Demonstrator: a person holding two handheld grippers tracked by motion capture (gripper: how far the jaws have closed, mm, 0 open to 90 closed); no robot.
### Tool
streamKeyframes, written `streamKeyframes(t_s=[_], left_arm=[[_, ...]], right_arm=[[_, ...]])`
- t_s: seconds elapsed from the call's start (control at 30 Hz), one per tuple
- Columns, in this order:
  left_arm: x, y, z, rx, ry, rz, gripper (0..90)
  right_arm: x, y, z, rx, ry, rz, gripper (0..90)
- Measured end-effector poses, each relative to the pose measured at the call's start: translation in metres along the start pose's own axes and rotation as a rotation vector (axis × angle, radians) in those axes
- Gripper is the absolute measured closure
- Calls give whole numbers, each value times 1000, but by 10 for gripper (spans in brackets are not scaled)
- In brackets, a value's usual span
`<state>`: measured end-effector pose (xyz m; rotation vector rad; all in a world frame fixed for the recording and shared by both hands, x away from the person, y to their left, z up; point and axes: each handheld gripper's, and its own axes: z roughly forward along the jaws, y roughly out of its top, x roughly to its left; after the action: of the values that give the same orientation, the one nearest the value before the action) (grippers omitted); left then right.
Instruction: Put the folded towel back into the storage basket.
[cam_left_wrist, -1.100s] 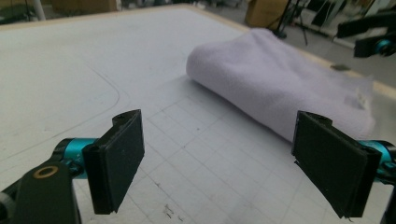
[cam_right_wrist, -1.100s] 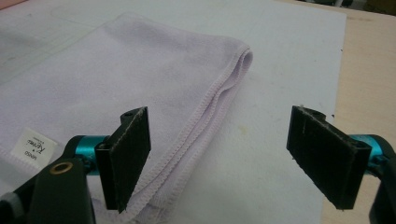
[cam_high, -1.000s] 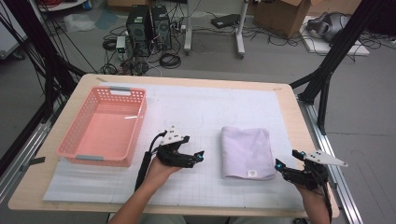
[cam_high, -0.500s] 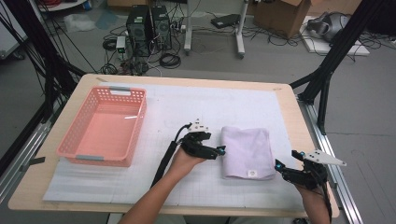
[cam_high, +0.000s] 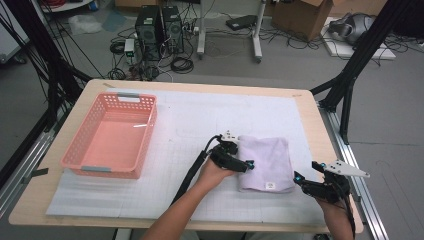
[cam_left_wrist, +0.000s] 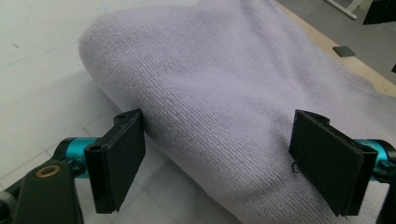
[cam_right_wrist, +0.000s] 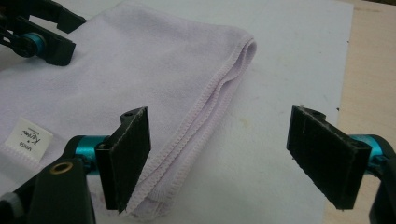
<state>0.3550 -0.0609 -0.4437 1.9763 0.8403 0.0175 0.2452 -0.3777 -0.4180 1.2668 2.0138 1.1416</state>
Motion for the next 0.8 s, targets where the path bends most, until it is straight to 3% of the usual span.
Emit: streamKeyframes(t_s=[0.07, 0.13, 0.3, 0.43, 0.5, 0.63, 0.8], left_arm=[[0, 0, 1, 5, -1, -3, 186], [2, -2, 5, 39, -7, -21, 185], [2, -3, 7, 43, -9, -27, 187], [1, -3, 7, 52, -49, -15, 357], [-1, -5, 7, 54, -49, 7, 442], [-1, -6, 6, 43, -73, 11, 588], [2, -9, 0, 6, -102, 12, 695]], right_arm=[[0, 0, 1, -2, 1, -5, 206], [1, 0, 1, 1, 3, -8, 206], [1, 0, 1, 4, 4, -5, 206], [1, 0, 1, 4, 5, -6, 206], [1, 0, 1, 4, 3, -5, 206], [1, 0, 0, 5, 2, -4, 206], [0, 0, 0, 3, 1, -2, 206]])
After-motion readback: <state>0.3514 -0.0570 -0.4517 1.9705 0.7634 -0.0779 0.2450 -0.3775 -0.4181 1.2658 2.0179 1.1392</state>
